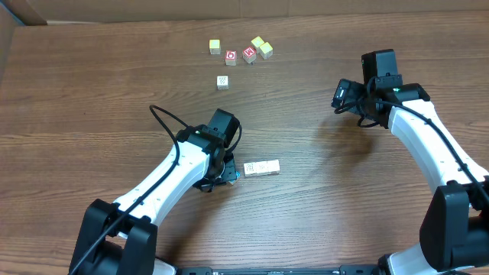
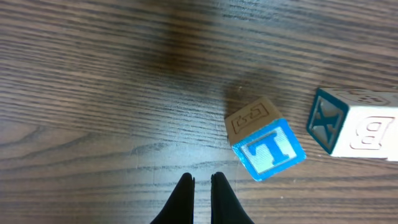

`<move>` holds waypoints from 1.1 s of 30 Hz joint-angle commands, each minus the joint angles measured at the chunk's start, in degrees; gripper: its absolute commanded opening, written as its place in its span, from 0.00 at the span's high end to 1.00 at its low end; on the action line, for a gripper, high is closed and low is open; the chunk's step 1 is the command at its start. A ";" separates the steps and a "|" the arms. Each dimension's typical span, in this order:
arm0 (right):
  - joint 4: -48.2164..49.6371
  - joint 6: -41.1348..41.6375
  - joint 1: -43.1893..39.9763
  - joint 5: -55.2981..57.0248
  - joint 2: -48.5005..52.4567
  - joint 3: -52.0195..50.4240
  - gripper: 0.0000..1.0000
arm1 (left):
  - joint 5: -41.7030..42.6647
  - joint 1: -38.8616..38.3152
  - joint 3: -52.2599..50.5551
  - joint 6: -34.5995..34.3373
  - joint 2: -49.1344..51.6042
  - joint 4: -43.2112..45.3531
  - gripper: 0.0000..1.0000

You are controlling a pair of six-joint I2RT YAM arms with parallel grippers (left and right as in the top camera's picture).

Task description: Flip 4 blocks

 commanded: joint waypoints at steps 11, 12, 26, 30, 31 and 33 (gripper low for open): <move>0.33 -0.17 -0.11 0.59 -0.35 0.52 0.00 | 2.84 0.20 -2.95 -0.92 3.85 4.59 0.94; 0.33 -0.17 -0.11 0.59 -0.35 0.52 0.00 | 2.89 0.20 -2.93 -0.94 3.85 4.74 0.94; 0.33 -0.17 -0.11 0.59 -0.35 0.52 0.00 | 2.99 0.20 -1.03 0.59 3.85 9.40 0.93; 0.33 -0.17 -0.11 0.59 -0.35 0.52 0.00 | 2.99 0.20 -1.01 0.57 3.85 10.16 0.93; 0.33 -0.17 -0.11 0.59 -0.35 0.52 0.00 | 2.99 0.20 -1.01 0.57 3.85 10.34 0.93; 0.33 -0.17 -0.11 0.59 -0.35 0.52 0.00 | 3.02 0.20 -1.03 0.52 3.85 10.78 0.93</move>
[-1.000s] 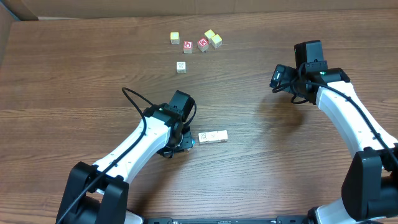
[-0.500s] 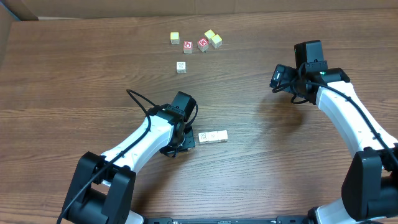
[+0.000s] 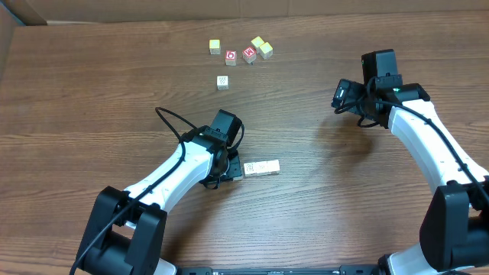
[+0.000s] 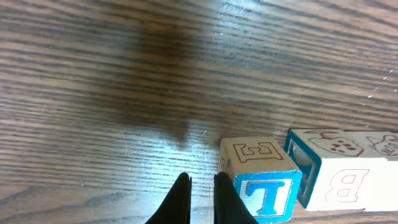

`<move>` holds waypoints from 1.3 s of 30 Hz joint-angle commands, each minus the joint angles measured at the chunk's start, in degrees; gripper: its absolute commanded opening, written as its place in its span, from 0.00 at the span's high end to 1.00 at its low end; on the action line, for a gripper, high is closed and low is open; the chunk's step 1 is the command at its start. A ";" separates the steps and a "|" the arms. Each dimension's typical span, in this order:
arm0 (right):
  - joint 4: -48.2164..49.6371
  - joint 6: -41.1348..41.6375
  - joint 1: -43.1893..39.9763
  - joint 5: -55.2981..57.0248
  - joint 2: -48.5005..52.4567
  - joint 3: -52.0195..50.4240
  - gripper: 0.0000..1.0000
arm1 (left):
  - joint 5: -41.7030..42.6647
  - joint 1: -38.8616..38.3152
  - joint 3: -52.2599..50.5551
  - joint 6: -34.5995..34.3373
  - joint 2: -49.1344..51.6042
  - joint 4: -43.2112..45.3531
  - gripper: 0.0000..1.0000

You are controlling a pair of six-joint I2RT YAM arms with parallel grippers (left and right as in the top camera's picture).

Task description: Flip 4 blocks

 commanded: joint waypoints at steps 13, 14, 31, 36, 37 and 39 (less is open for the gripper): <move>0.35 -0.17 -0.11 0.59 -0.35 0.52 0.00 | 2.23 0.20 1.25 0.68 0.50 2.08 0.91; 0.35 -0.17 -0.11 0.59 -0.35 0.52 0.00 | 2.43 0.22 1.25 0.70 0.50 2.21 0.91; 0.35 -0.17 -0.11 0.59 -0.35 0.52 0.00 | -2.56 2.84 18.60 6.10 0.39 -14.75 0.96; 0.35 -0.17 -0.11 0.59 -0.35 0.52 0.00 | 1.77 2.91 23.91 7.39 0.39 -19.61 0.96; 0.35 -0.17 -0.11 0.59 -0.35 0.52 0.00 | 3.02 2.91 24.35 7.98 0.39 -19.82 0.96; 0.35 -0.17 -0.11 0.59 -0.35 0.52 0.00 | 4.39 2.91 24.72 8.28 0.39 -19.85 0.96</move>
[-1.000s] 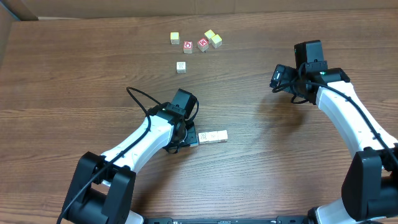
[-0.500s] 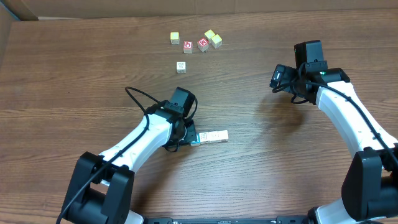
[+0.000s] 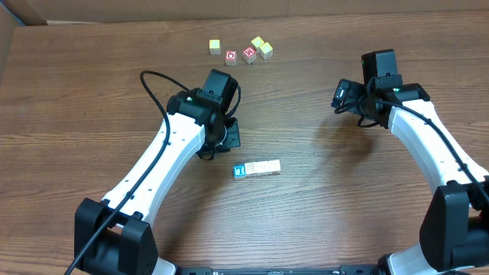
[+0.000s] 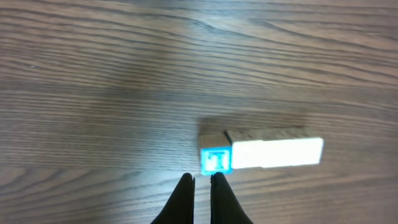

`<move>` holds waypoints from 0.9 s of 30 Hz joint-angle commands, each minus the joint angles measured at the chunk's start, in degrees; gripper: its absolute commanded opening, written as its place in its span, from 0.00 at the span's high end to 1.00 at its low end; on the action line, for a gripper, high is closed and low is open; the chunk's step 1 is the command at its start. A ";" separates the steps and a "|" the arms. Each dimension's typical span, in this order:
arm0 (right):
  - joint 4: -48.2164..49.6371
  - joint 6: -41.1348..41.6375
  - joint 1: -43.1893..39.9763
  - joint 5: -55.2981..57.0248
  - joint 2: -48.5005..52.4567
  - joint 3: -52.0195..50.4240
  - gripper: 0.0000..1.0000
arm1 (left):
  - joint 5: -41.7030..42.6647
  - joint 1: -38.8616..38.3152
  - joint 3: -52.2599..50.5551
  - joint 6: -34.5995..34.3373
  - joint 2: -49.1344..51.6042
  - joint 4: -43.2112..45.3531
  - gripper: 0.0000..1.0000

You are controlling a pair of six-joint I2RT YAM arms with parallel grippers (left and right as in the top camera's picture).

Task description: Flip 4 blocks

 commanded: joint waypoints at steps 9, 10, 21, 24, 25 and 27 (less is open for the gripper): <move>0.48 0.24 -0.11 -1.46 -0.35 0.52 0.00 | 1.42 0.68 5.22 2.67 -3.56 -3.87 0.96; 0.09 0.22 -0.11 -4.00 -0.35 0.52 0.00 | 1.40 0.74 5.22 2.67 -4.87 -4.04 0.96; -18.93 -2.29 1.05 -23.06 -6.21 6.75 0.96 | -0.70 2.80 5.22 2.16 -16.26 -8.98 0.96; -23.61 -0.79 3.19 -21.75 -9.57 6.73 0.96 | -0.76 2.86 5.20 0.61 -17.33 -9.53 0.96; -24.76 0.09 4.00 -20.63 -9.99 6.67 0.96 | -0.96 2.82 5.20 0.37 -17.31 -9.57 0.96; -26.99 2.49 6.14 -17.68 -10.12 6.60 0.96 | -1.36 2.82 4.76 -0.63 -16.87 -9.49 0.96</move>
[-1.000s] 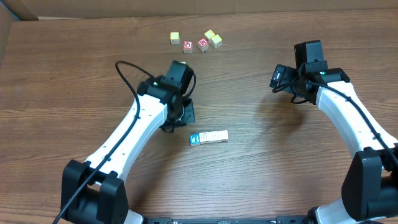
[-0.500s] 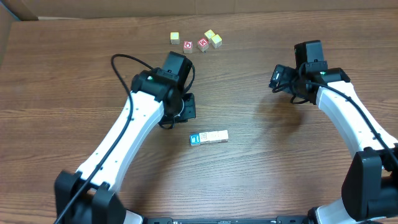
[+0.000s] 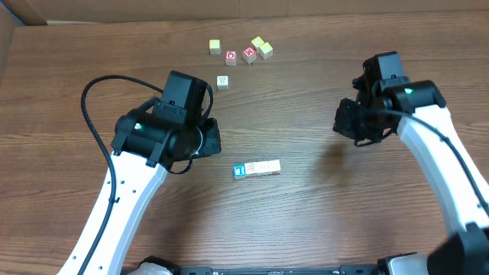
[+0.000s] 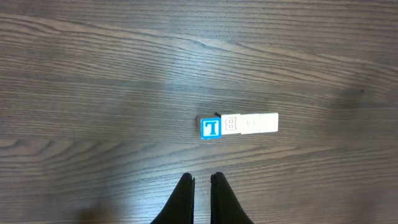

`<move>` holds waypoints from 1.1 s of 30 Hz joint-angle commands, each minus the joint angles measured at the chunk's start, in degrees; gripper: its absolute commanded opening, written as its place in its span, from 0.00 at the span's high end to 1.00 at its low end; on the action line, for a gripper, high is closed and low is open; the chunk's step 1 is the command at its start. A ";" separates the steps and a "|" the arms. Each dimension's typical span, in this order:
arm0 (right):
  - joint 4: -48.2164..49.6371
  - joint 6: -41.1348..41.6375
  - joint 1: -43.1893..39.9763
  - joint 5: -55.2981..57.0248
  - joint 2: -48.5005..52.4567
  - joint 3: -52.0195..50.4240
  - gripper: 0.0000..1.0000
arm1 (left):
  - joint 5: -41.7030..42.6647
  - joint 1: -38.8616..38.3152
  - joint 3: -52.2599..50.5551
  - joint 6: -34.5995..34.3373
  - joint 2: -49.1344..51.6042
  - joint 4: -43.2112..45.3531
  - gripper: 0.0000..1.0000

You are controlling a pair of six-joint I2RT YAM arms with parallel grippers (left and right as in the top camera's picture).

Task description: Flip 4 blocks

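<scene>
A short row of blocks [image 3: 256,169] lies at mid-table. Its left end is a blue T block [image 4: 211,127], and three pale blocks [image 4: 250,124] touch it in a line, the first marked B. My left gripper [image 4: 200,178] hangs high above the table, nearer than the row, fingers together and holding nothing. In the overhead view the left arm [image 3: 164,130] is left of the row. The right arm [image 3: 374,111] is raised at the right, well away from the row. Its fingers are not visible.
Several small blocks sit at the far side: a yellow one [image 3: 215,46], two red-faced ones [image 3: 231,57] [image 3: 249,54], a yellow pair [image 3: 262,47] and a pale one [image 3: 222,82]. A cable [image 3: 99,84] loops off the left arm.
My left gripper has gone higher and further left, so the row looks smaller in the wrist view. The right arm has shifted nearer and a little left. The blocks have not moved.
At first the blue T block lay askew, apart from the row's left end, with my shut left gripper low beside it. Then it sat flush against the row. After that the left gripper was up and away from the row, and now stands higher.
</scene>
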 commanded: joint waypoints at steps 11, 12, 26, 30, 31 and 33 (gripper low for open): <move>11.47 20.59 18.80 13.86 -0.11 -12.04 0.96 | -1.36 0.17 -10.12 -5.09 4.70 6.93 0.96; 13.55 21.55 19.85 14.78 0.28 -13.25 0.96 | -1.14 0.15 -11.37 -5.09 5.46 8.39 0.96; 27.96 21.86 22.21 15.74 10.23 -17.75 0.96 | 5.03 -0.07 -14.62 -0.85 20.41 14.34 0.96; 28.70 21.84 22.21 13.86 12.07 -17.75 0.96 | 4.63 -0.20 -14.62 0.74 22.27 14.16 0.96; 28.70 21.84 22.21 13.31 12.26 -17.75 0.96 | 4.61 -0.24 -14.64 0.74 22.51 14.03 0.96; 28.70 21.84 22.21 12.70 12.28 -17.75 0.96 | 4.96 -0.28 -14.97 0.72 22.93 14.03 0.96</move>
